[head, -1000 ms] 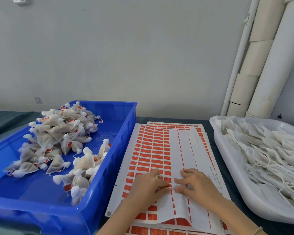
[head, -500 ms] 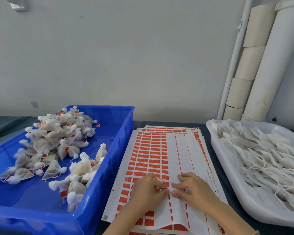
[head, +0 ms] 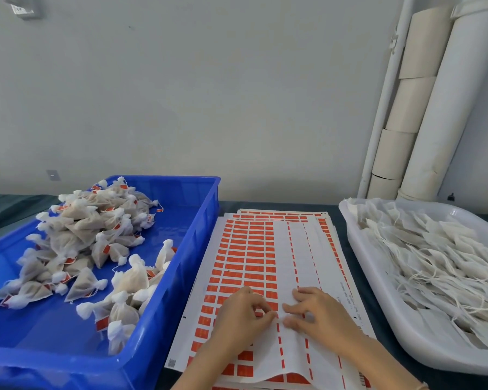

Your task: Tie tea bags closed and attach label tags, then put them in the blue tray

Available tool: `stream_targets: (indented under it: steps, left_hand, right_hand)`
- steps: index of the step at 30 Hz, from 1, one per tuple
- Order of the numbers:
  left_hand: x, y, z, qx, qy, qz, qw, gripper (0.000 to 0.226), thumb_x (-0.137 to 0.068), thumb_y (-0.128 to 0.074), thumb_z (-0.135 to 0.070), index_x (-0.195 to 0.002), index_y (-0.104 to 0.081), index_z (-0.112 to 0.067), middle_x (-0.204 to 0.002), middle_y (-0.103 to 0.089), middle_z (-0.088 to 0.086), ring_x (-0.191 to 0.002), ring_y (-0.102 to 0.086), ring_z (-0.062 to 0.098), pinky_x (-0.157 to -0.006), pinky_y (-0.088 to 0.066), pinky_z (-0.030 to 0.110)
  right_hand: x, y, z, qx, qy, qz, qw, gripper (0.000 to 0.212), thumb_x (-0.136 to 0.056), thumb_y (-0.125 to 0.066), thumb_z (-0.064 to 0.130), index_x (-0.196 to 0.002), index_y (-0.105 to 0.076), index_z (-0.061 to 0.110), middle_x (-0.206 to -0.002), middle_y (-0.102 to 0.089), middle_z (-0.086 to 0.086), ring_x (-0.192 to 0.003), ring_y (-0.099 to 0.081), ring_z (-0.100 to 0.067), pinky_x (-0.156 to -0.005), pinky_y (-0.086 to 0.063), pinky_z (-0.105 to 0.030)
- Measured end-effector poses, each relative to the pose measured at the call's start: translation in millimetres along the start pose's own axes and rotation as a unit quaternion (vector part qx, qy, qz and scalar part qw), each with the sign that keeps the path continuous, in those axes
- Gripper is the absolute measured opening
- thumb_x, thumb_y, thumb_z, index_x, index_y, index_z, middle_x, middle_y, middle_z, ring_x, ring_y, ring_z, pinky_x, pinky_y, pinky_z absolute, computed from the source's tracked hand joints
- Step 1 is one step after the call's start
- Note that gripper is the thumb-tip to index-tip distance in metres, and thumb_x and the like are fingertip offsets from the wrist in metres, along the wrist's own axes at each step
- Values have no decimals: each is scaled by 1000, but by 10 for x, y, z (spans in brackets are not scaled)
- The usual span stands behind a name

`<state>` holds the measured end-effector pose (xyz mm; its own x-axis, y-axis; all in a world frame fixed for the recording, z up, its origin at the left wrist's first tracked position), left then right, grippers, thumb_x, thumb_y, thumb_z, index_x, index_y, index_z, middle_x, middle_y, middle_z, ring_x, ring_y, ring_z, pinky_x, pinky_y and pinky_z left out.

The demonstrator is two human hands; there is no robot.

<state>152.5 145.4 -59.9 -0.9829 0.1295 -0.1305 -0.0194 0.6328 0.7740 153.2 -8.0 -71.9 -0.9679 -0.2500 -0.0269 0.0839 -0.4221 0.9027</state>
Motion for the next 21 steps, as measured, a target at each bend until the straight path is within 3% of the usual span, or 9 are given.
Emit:
stream_targets:
  steps: [6, 11, 14, 17, 21]
  left_hand:
    - [34, 189, 152, 61, 63, -63, 994, 5, -86, -66, -43, -86, -64, -39, -95, -54, -25, -81, -55, -2, -60, -36, 2]
    - [98, 337, 378, 196, 140, -147, 959, 9, -87, -66, -41, -81, -60, -37, -95, -59, -20, -82, -59, 2, -61, -38, 5]
    - [113, 312, 382, 214, 126, -161, 955, 10, -84, -68, -42, -80, -63, -35, -94, -60, -21, -84, -60, 5, -65, -41, 7]
    - [132, 299, 395, 244, 109, -168, 949, 10, -82, -69, -42, -80, -67, -33, -92, -63, -17, -85, -61, 7, -66, -45, 8]
    - [122, 283, 352, 275, 74, -146, 947, 9, -82, -70, -40, -80, -70, -32, -86, -64, -14, -84, -59, 0, -67, -47, 6]
  right_hand:
    - [10, 19, 18, -11, -2, 6, 1000, 47, -85, -57, 59, -129, -57, 41, -150, -37, 16, -138, -31, -6, -113, -27, -33]
    - [-35, 80, 35, -44, -10, 16, 999, 43, -86, -63, 51, -126, -60, 37, -149, -39, 14, -138, -33, -8, -114, -27, -35]
    - [-86, 206, 160, -133, -10, -52, 990, 33, -85, -67, 42, -117, -62, 40, -131, -54, 22, -115, -48, 4, -99, -34, -14]
    - [-128, 212, 324, -236, -6, -96, 967, 30, -82, -72, 38, -107, -57, 47, -111, -56, 33, -100, -52, 10, -97, -39, -17]
    - [-194, 64, 499, -304, 18, -74, 950, 31, -80, -74, 34, -108, -62, 43, -110, -64, 25, -102, -61, 2, -92, -48, -16]
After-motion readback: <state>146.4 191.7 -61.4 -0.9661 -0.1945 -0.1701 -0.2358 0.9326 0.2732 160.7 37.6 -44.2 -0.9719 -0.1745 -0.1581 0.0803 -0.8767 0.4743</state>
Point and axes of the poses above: each hand's wrist, its own x-axis away from the middle knuckle, its own y-axis out of the back of the hand, z = x × y, the point moved 10 cm from there along -x, towards the middle knuckle
